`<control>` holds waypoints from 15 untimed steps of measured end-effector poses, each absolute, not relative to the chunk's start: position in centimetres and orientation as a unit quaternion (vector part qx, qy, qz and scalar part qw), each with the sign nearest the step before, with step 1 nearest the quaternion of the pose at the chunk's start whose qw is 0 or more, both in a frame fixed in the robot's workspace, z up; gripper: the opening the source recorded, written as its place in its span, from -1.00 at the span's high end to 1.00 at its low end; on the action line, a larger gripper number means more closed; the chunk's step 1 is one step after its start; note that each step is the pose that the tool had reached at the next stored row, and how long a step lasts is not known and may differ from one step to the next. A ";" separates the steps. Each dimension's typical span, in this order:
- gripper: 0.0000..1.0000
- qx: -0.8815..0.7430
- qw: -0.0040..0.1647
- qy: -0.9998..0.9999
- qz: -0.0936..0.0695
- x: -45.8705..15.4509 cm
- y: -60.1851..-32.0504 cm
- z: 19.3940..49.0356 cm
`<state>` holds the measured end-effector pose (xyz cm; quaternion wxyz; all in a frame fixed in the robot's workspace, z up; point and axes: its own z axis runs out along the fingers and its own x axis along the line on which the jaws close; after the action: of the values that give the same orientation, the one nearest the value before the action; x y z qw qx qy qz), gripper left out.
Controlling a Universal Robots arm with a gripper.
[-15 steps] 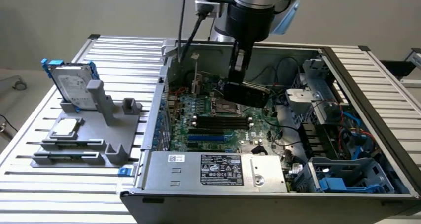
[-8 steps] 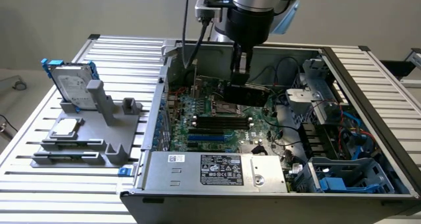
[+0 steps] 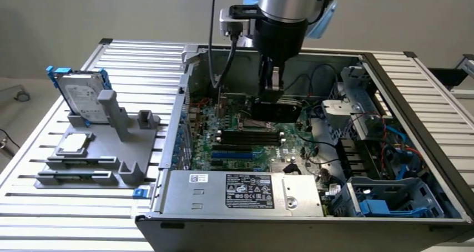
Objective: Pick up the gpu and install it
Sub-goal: 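Insert the gpu into the slot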
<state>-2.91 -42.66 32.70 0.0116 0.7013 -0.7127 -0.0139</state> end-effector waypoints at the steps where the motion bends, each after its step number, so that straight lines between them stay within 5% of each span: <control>1: 0.47 0.702 0.011 -0.712 -0.015 -2.9 -42.9 32.6; 15: 0.47 0.714 0.005 -0.700 -0.021 -4.2 -45.3 30.8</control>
<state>-4.15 -45.26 30.79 0.0047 0.7140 -0.6998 -0.0211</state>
